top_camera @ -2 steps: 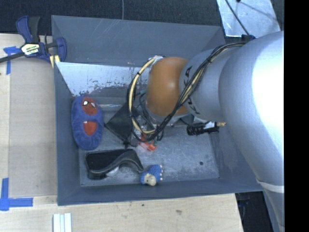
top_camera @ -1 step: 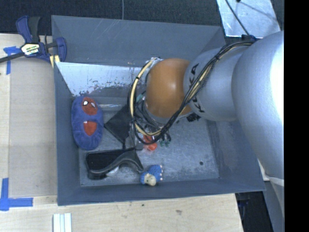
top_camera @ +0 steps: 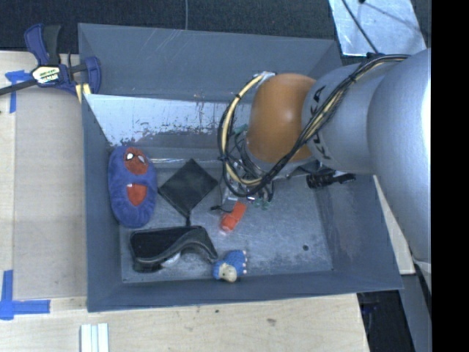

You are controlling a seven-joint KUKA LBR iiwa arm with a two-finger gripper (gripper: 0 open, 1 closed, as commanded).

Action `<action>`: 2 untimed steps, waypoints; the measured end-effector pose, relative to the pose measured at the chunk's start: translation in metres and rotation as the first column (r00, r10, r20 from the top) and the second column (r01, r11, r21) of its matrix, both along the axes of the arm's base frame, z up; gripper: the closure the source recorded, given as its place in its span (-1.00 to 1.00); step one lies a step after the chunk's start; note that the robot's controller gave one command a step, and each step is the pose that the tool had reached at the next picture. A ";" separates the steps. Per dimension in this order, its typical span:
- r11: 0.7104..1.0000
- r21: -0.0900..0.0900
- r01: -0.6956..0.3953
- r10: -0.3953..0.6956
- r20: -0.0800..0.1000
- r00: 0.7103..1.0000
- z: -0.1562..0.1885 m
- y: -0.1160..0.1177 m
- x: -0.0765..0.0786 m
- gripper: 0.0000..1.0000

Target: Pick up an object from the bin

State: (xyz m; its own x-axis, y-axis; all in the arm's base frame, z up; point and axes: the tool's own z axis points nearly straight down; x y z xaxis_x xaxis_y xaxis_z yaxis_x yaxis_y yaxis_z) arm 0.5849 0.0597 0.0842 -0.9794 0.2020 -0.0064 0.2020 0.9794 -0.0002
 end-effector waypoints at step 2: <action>0.999 0.005 -0.037 0.037 0.003 0.999 -0.013 0.127 -0.025 1.00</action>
Offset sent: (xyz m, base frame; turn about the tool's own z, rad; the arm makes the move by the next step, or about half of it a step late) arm 0.0004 0.0437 0.0023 -0.0005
